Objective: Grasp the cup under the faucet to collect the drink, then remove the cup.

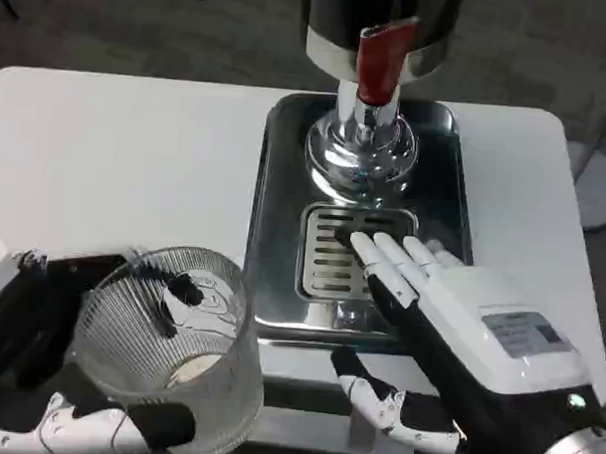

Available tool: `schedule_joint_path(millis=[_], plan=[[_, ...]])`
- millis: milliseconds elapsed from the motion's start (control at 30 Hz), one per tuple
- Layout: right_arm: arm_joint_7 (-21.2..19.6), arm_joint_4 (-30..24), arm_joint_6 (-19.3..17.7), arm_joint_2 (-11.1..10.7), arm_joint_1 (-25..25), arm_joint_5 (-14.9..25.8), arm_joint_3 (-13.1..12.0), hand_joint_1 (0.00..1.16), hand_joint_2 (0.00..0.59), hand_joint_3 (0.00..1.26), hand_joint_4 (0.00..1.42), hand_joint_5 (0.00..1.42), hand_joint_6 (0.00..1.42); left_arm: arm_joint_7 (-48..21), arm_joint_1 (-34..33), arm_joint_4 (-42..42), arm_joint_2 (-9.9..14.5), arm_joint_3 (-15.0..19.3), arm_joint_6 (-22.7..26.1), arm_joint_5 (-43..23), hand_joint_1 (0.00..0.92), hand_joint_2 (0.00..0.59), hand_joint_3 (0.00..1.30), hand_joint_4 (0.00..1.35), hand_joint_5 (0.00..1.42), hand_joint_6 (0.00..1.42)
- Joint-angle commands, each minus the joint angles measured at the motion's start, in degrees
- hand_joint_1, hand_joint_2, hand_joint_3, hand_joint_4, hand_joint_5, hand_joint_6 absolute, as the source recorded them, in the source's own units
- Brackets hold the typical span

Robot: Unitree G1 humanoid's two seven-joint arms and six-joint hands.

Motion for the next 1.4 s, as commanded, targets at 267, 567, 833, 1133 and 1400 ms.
schedule_joint_path(millis=[267,567,833,1133,1400], plan=[[1.5,-3.1,-1.5,-0.9,4.1,0.4,-1.1,0.43,0.499,0.0,0.0,0.0,0.0,-0.4,0.0,-0.4,0.6,-0.4,-0.2,0.0,0.348,0.153,0.99,1.25,1.42,1.42],[1.5,-3.5,-1.9,-1.0,4.8,0.6,-2.4,0.43,0.502,0.0,0.0,0.0,0.0,-0.4,0.0,-0.5,0.6,-0.5,0.2,-0.1,0.348,0.153,0.99,1.25,1.42,1.42],[1.5,-3.2,-1.6,-0.8,4.7,0.8,-3.1,0.42,0.501,0.0,0.0,0.0,0.0,-0.3,-1.3,-0.1,0.7,-1.0,0.8,0.0,0.352,0.157,0.99,1.25,1.42,1.42],[1.5,-2.9,-0.8,-0.3,4.5,1.0,-5.0,0.41,0.495,0.0,0.0,0.0,0.01,0.7,-5.5,1.1,0.4,-3.4,2.6,1.7,0.354,0.158,0.99,1.25,1.42,1.42],[1.9,-2.1,0.4,0.3,3.2,0.7,-6.5,0.4,0.494,0.0,0.0,0.0,0.01,2.5,-9.9,3.4,-1.0,-5.4,4.3,4.9,0.354,0.158,0.99,1.25,1.42,1.42]])
